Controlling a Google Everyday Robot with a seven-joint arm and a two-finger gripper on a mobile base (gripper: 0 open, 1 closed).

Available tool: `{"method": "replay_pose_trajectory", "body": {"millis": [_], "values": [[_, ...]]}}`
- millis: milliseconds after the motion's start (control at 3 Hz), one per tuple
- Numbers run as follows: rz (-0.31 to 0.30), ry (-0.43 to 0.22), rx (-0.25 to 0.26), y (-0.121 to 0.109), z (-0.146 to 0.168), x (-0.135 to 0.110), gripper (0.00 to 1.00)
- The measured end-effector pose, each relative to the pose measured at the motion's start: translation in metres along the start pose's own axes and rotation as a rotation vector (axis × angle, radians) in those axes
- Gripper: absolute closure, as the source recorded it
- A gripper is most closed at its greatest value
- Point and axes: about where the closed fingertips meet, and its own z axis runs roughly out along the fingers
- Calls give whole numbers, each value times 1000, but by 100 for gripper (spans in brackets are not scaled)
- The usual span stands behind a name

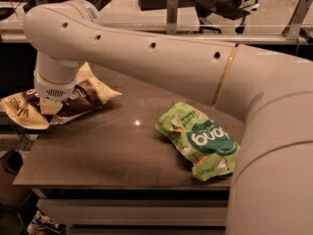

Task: Pick brown chip bag

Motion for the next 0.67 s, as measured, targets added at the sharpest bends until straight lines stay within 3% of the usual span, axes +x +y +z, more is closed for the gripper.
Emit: {"method": "replay_pose_trajectory", "body": {"millis": [667], "values": [[-1,0,1,0,0,0,100]]}}
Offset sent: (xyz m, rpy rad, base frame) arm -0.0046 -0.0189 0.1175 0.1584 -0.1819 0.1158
